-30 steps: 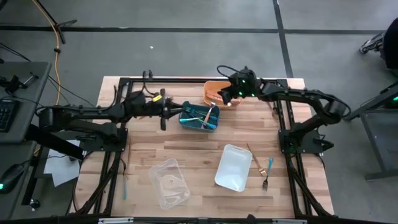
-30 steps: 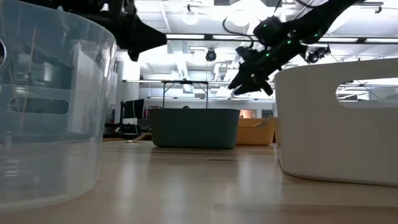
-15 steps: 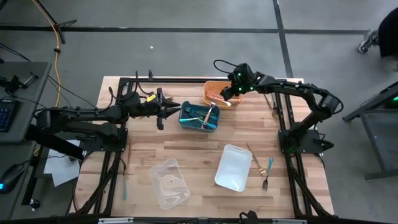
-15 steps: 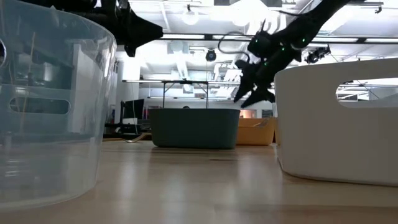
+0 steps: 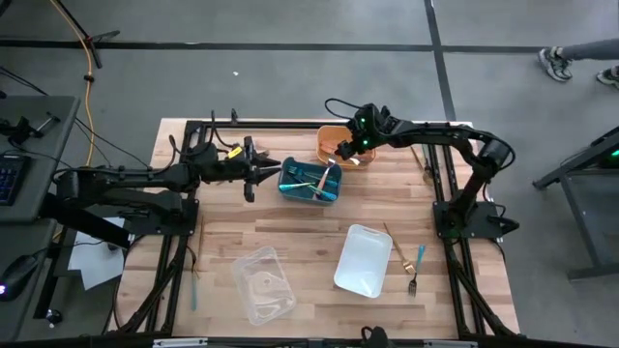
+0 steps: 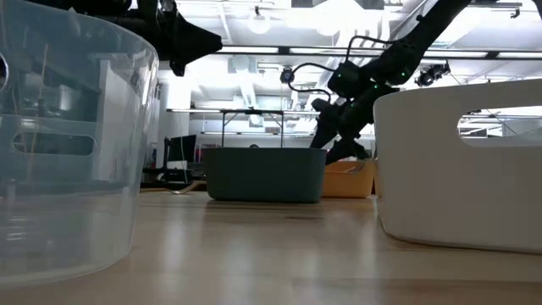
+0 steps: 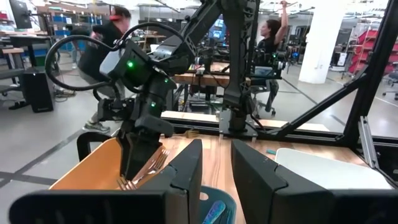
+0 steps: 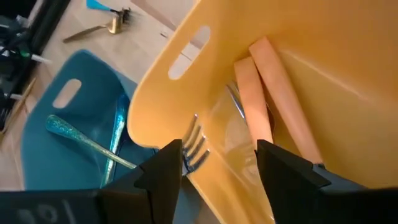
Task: Sort silverware by color (type)
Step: Put the light orange fork into the yellow bin
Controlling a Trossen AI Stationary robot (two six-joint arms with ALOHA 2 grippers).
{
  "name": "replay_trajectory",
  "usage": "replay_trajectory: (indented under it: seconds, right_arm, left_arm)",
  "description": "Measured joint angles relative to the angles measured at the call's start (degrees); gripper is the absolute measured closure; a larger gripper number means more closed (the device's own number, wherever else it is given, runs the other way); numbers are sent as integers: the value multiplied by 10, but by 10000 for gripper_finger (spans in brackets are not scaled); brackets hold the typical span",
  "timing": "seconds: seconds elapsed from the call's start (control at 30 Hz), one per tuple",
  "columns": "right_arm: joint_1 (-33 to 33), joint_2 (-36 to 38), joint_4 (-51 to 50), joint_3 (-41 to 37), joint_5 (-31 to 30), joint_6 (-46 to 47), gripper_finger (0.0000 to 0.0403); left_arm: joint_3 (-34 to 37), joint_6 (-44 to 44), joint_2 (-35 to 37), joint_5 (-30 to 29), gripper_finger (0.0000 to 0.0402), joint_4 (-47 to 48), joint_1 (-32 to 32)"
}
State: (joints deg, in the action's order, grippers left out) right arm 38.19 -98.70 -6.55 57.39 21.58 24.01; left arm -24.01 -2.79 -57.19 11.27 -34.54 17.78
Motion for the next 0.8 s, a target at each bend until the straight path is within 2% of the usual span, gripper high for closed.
replay_trajectory:
  seconds: [0.23,0.43,0.53,0.8]
  right_arm:
    - [-19,0,28,0,9,-5,203]
    - [-29,0,28,0,-30,-5,216]
    - [-30,0,29,0,-52,0,232]
    - [-29,0,30,0,-53,0,293]
  left_arm:
    - [0,0,0,0,323,0,0]
    - [0,0,0,0,323,0,0]
    - [0,0,0,0,323,0,0]
    - [0,0,0,0,323,0,0]
